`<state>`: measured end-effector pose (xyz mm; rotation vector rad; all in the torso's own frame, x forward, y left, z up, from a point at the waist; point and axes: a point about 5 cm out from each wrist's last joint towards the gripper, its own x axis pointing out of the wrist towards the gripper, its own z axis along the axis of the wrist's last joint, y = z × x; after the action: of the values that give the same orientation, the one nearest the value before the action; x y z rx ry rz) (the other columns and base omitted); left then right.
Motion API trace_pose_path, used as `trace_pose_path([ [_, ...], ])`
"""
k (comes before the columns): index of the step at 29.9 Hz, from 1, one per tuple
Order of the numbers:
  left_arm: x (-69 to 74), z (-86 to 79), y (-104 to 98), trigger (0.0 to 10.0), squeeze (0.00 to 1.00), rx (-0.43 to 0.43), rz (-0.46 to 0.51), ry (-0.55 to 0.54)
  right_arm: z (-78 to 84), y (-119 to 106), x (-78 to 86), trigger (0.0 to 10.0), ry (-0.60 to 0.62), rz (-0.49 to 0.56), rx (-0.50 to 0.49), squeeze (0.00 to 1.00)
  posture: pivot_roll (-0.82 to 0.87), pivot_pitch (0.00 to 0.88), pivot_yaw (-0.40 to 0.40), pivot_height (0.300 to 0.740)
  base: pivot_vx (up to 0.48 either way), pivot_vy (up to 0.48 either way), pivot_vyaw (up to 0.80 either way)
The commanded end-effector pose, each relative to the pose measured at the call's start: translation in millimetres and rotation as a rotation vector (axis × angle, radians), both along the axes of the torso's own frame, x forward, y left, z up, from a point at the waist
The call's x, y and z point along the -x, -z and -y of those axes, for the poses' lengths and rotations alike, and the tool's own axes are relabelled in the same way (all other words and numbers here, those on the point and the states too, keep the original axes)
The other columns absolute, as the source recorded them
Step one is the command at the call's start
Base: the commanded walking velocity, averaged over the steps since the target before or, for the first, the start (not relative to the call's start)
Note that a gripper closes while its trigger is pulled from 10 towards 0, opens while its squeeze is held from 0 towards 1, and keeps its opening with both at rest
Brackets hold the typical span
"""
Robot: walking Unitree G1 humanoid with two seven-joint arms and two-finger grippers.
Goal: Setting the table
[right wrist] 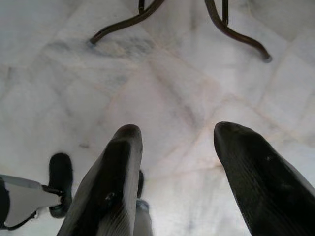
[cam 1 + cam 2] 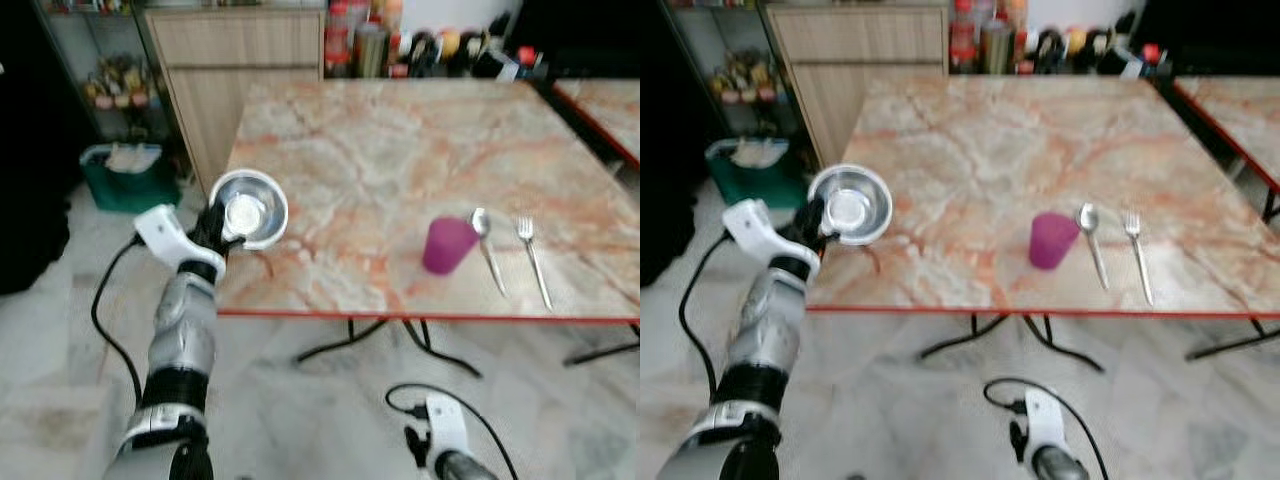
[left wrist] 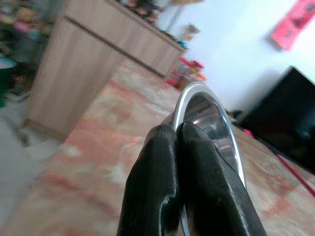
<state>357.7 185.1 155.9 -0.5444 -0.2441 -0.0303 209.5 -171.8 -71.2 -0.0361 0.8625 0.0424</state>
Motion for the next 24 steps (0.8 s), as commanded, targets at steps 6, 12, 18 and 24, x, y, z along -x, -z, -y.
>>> trace_pose_path([
  [6, 2.0, -3.1, -1.4, 10.0, 0.00, -0.003, 0.015, -0.024, -4.5, 2.2, 3.1, 10.0, -0.003, -0.011, -0.015, 0.00, 0.11, 0.068, -0.026, 0.740, 0.000, -0.398, 0.00],
  [12, 2.3, -4.4, -1.2, 10.0, 0.00, -0.002, 0.012, -0.032, -4.7, 2.0, 2.8, 10.0, -0.006, -0.011, -0.014, 0.00, 0.11, 0.070, -0.026, 0.740, 0.000, -0.396, 0.00],
  [18, 2.5, -5.1, -1.6, 10.0, 0.00, 0.001, 0.014, -0.038, -4.7, 1.7, 2.3, 10.0, -0.014, -0.009, -0.006, 0.00, 0.11, 0.072, -0.027, 0.740, 0.000, -0.395, 0.00],
  [24, 3.5, -5.1, -0.4, 10.0, 0.00, 0.000, 0.010, -0.040, -5.8, 1.7, 2.5, 10.0, -0.030, -0.004, 0.001, 0.00, 0.11, 0.073, -0.025, 0.740, 0.000, -0.393, 0.32],
])
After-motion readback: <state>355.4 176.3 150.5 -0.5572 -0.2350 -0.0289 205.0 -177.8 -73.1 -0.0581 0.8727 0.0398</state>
